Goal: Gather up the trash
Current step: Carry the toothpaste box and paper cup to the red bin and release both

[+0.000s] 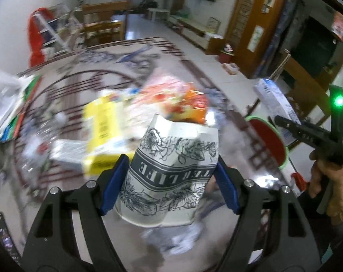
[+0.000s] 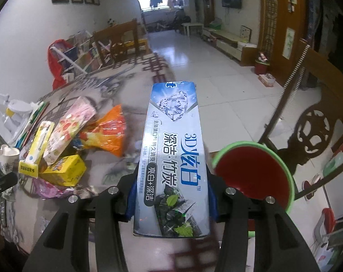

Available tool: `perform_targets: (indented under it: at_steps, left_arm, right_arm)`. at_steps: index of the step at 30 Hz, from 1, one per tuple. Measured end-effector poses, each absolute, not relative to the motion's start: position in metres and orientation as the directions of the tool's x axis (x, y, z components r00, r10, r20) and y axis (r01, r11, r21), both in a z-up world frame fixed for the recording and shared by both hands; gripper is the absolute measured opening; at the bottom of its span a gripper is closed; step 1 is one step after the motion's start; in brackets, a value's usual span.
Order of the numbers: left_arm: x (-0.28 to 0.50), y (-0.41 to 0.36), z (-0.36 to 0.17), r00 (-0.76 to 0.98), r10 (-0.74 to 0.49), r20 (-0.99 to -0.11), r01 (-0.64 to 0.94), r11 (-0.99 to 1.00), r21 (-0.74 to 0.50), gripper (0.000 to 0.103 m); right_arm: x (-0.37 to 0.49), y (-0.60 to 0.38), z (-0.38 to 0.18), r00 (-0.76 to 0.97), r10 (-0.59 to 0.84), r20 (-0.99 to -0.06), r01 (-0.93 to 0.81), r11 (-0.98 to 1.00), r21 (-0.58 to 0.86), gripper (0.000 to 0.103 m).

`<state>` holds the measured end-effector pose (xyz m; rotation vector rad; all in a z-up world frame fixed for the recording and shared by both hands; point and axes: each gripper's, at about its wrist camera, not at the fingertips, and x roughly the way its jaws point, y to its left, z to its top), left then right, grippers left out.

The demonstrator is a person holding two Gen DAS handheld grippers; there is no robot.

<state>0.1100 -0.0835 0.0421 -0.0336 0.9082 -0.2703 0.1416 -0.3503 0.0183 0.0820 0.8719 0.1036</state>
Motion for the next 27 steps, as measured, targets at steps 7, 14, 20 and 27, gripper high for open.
perform_targets:
  at_steps: [7, 14, 20, 27]
  left_arm:
    - [0.138, -0.173, 0.042, 0.529, -0.374, -0.762, 0.357, 0.913, -0.200, 0.072]
    - [0.162, -0.260, 0.034, 0.437, -0.507, -0.743, 0.486, 0.828, -0.279, 0.072]
    - [0.176, -0.315, 0.023, 0.351, -0.581, -0.734, 0.542, 0.766, -0.347, 0.072]
    - [0.199, -0.353, 0.013, 0.257, -0.638, -0.726, 0.557, 0.712, -0.428, 0.072]
  right_arm:
    - [0.141, -0.414, 0.027, 0.654, 0.065, -0.754, 0.024, 0.994, 0.106, 0.046]
    - [0.138, -0.472, 0.033, 0.657, 0.021, -0.753, 0.090, 0.990, 0.106, 0.046]
    - [0.136, -0.516, 0.026, 0.645, 0.011, -0.764, 0.148, 0.979, 0.139, 0.046]
    - [0.135, -0.544, 0.000, 0.641, 0.023, -0.767, 0.193, 0.962, 0.191, 0.046]
